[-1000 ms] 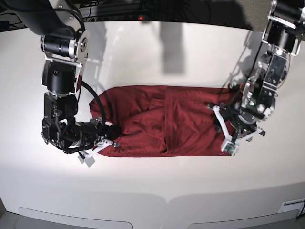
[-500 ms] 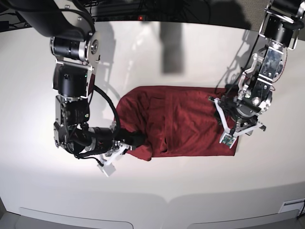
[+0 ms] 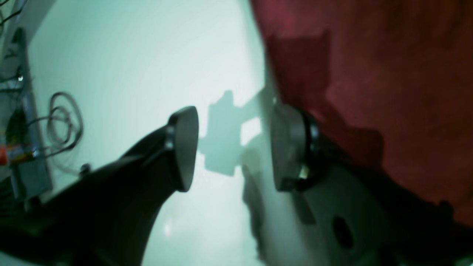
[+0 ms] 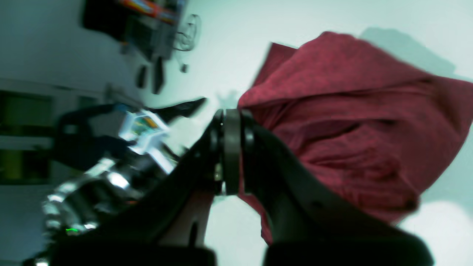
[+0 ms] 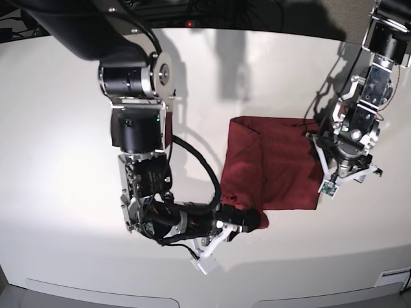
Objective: Fold the T-shirt properly
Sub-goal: 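Lift the held end with the right gripper and fold it over toward the left gripper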
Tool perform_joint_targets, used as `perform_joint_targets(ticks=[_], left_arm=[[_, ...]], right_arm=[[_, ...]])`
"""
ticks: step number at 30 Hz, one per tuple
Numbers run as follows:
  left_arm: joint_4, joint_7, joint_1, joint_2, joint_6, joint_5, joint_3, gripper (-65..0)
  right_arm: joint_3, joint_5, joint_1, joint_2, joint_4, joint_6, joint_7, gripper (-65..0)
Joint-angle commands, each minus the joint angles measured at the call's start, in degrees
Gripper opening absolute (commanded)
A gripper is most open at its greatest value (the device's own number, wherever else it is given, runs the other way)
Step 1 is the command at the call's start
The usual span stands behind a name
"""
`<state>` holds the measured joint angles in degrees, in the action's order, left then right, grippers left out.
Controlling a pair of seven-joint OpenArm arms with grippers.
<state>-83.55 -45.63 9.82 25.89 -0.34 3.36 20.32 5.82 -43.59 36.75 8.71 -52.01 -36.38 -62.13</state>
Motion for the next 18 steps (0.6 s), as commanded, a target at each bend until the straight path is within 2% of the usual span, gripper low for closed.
perform_joint_targets(ticks=[1,4,10,18], left_arm=[[-0.7,0.6,1.3,1.4,1.5,1.7,-0.4,-34.1],[-0.7,-0.2,1.3,2.4,2.1,2.6,-0.4,-34.1],[-0.7,-1.4,-0.3,2.5,2.3,0.6,-0.4,-34.1],[0.5,2.0,-5.1,-0.4,2.1,0.5,-0.4,-34.1]], right_arm=[[-1.5,-1.3,2.1,0.3,-0.7,-0.2,1.4,-65.0],[-5.6,-1.5,2.1,0.3,-0.7,-0.2,2.2,-65.0],[-13.0,-1.7,2.1,0.3,-0.7,-0.2,7.5,-65.0],[-17.9,-1.9,2.1,0.3,-0.7,-0.2,10.7,-65.0]])
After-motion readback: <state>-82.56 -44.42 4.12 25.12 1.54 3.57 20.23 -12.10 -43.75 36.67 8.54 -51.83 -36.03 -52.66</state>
